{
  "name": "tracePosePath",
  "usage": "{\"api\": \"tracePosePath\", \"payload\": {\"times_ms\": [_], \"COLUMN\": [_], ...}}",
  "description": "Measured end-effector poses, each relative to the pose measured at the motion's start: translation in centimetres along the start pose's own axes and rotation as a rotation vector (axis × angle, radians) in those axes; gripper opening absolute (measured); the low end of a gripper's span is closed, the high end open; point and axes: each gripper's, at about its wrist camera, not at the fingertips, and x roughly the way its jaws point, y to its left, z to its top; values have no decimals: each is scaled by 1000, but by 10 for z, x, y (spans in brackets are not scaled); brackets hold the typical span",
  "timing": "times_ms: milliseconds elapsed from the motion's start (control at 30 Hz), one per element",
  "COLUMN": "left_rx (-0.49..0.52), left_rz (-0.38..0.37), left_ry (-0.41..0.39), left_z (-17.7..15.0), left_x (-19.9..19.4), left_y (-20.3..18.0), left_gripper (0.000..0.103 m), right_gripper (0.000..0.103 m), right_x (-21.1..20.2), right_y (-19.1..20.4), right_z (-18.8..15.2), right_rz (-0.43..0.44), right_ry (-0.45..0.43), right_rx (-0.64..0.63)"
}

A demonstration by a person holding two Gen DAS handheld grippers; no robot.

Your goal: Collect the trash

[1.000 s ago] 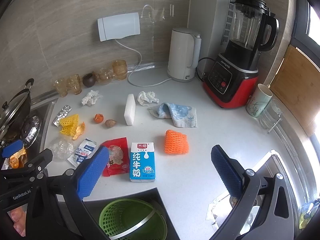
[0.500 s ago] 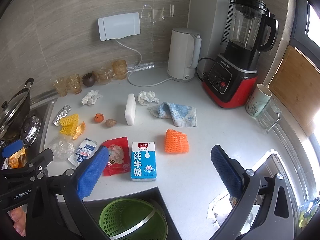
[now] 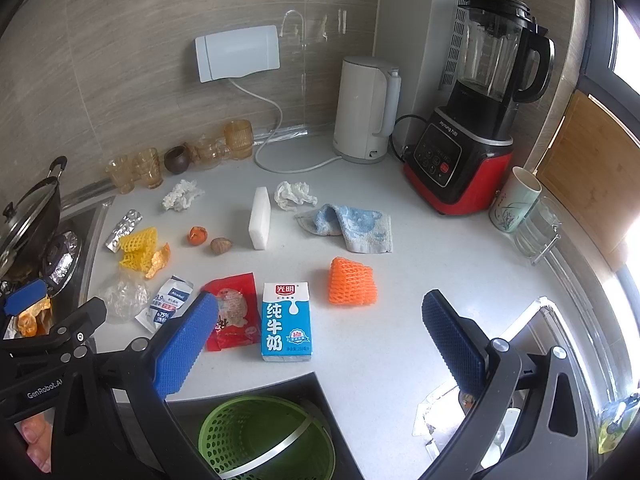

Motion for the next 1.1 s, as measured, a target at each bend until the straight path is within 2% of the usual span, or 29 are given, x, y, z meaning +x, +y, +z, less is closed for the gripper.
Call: {"api": "tracePosePath", "payload": {"times_ms": [633, 733, 900, 1100], "left_rx": [6, 16, 47, 34], "left_rz": [29, 19, 9, -9], "left_ry": [-6, 8, 21, 24], "left_z": [-4, -10, -30, -53], "left_x": [15, 25, 45, 69], "left_y": [17, 21, 28, 50], "left_gripper": [96, 96, 96, 96], "right_gripper": [101, 101, 101, 101], "right_x": [19, 31, 66, 113], "right_y": [11, 12, 10, 23], "right_z": [3, -2, -17, -43], "right_rz": [33, 36, 55, 20], "right_ry": [-10, -9, 57, 98], "right_rx": [-21, -11, 8, -46]}}
